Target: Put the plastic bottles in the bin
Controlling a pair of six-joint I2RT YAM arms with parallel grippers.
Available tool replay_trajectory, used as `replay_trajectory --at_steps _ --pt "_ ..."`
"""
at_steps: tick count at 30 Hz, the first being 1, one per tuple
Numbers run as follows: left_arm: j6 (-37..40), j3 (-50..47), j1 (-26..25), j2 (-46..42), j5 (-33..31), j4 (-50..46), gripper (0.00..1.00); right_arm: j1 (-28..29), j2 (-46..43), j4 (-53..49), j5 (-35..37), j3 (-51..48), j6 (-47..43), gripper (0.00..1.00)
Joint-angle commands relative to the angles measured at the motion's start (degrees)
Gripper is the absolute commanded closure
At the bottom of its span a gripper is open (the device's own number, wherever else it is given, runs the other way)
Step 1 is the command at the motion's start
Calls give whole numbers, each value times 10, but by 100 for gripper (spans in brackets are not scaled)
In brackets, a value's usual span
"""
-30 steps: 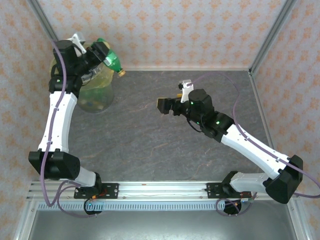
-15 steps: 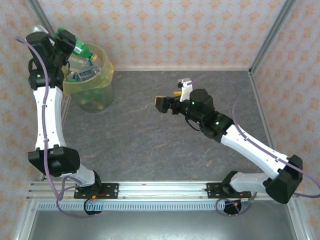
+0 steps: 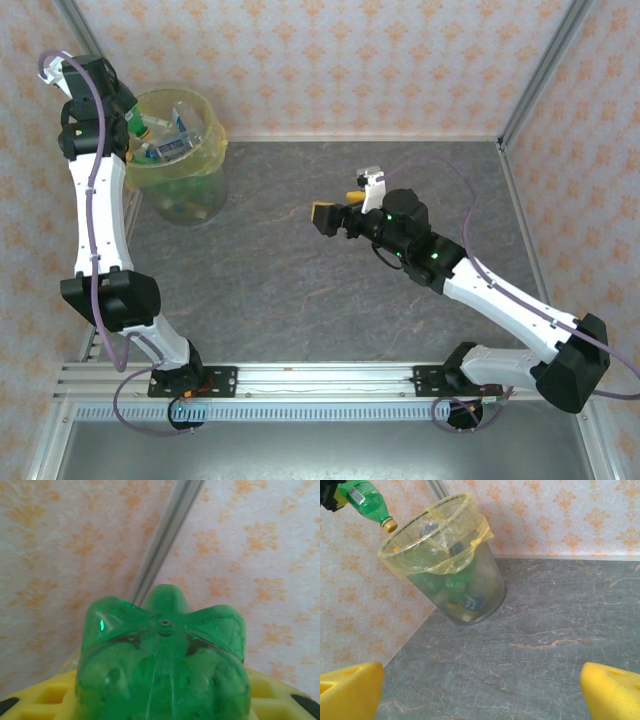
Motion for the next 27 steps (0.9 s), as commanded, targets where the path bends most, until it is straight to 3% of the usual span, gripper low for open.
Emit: replay_trajectory --at_steps 1,7,19,27 --pt "51 -2 3 9 -69 -5 53 3 -14 37 -22 -12 -8 0" --pt "61 -19 4 52 -78 0 52 3 -13 30 -21 -15 -13 0" --pt "3 -68 11 95 -8 16 52 3 6 30 -5 -13 -6 0" --pt "0 -65 12 81 -44 12 54 2 31 27 -4 1 -16 0"
